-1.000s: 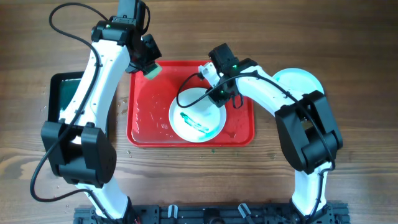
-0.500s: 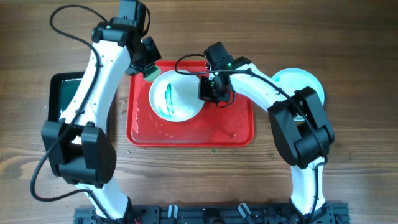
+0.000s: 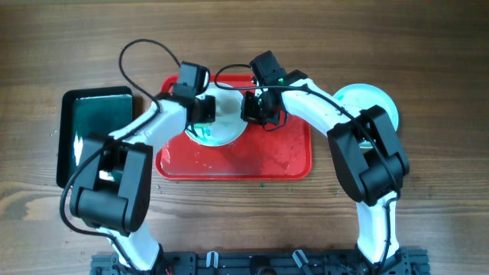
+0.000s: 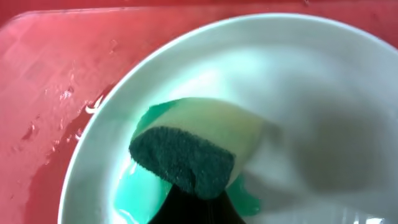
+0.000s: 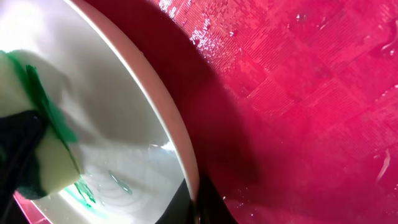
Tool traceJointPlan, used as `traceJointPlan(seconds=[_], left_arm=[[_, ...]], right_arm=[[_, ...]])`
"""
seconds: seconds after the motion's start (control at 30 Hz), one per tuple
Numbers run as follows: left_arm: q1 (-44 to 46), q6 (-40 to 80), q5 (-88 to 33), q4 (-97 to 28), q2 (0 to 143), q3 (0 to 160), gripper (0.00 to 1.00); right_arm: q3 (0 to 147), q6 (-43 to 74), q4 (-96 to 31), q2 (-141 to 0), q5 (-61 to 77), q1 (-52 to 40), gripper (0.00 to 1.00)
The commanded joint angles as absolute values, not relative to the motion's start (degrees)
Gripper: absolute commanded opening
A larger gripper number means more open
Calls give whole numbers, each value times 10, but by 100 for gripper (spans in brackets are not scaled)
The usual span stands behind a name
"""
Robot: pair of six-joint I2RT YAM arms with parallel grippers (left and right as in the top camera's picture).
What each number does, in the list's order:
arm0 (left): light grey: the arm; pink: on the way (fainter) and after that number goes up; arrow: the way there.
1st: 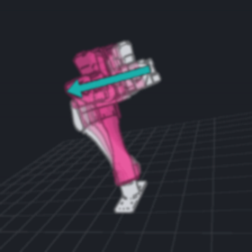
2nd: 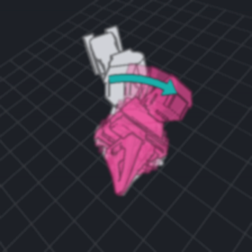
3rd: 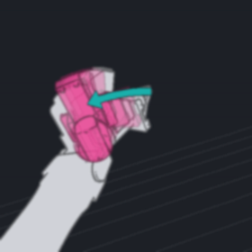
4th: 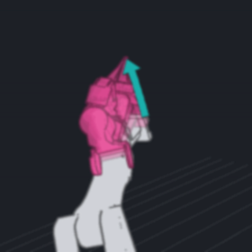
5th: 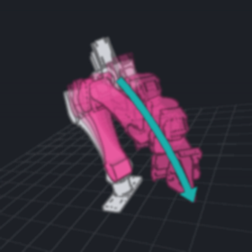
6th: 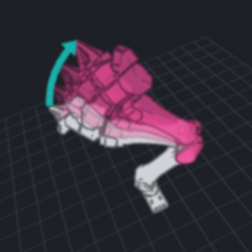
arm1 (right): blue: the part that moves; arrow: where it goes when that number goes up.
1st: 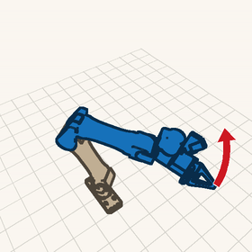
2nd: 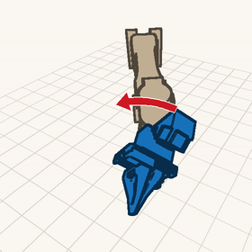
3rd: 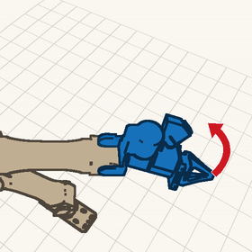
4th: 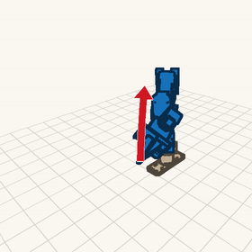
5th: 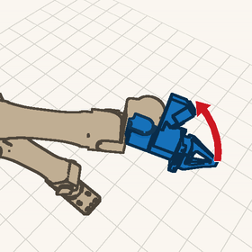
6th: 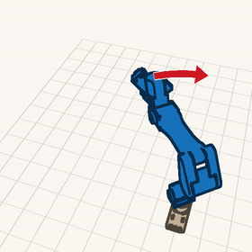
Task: Clean dirty plates on tray and stack at the side
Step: 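Scrub the third plate with the sponge in the left gripper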
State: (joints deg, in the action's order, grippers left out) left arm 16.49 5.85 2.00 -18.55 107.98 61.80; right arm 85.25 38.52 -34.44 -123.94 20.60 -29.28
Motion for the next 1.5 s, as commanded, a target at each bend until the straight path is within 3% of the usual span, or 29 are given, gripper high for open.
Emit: traceJointPlan(seconds=[0.0,0.17,0.27,0.4,0.6,0.67,0.73,0.8,0.83,0.9,0.97,1.1,1.2,1.37,1.47], left_arm=[[203,-13,-7,-196,1101,570,4],[229,-73,-159,-258,1089,569,4],[209,-64,-141,-226,1089,573,4],[160,111,38,-139,1089,573,4],[107,284,50,-141,1089,573,4],[106,272,-36,-204,1089,573,4],[106,182,-176,-241,1089,573,4],[106,11,-409,-285,1089,578,4],[106,-19,-440,-309,1089,584,4],[107,-62,-433,-357,1089,592,4],[107,-54,-349,-352,1089,592,4],[107,107,-57,-261,1089,592,4],[107,199,49,-180,1089,592,4],[107,193,48,-135,1089,592,4],[108,39,-144,-190,1089,592,4]], right_arm=[[843,377,-340,-1271,203,-301,4],[843,375,-339,-1271,203,-301,4],[843,375,-339,-1271,203,-301,4],[843,375,-339,-1271,203,-301,4],[843,373,-337,-1271,203,-302,4],[843,372,-337,-1271,203,-302,4],[843,370,-337,-1271,203,-302,4],[843,368,-336,-1271,206,-302,4],[843,366,-335,-1271,207,-302,4],[843,366,-335,-1271,207,-302,4],[843,366,-334,-1271,208,-302,4],[843,366,-334,-1271,209,-302,4],[843,364,-334,-1271,209,-302,4],[843,362,-334,-1271,209,-302,4],[843,361,-332,-1271,209,-302,4]])
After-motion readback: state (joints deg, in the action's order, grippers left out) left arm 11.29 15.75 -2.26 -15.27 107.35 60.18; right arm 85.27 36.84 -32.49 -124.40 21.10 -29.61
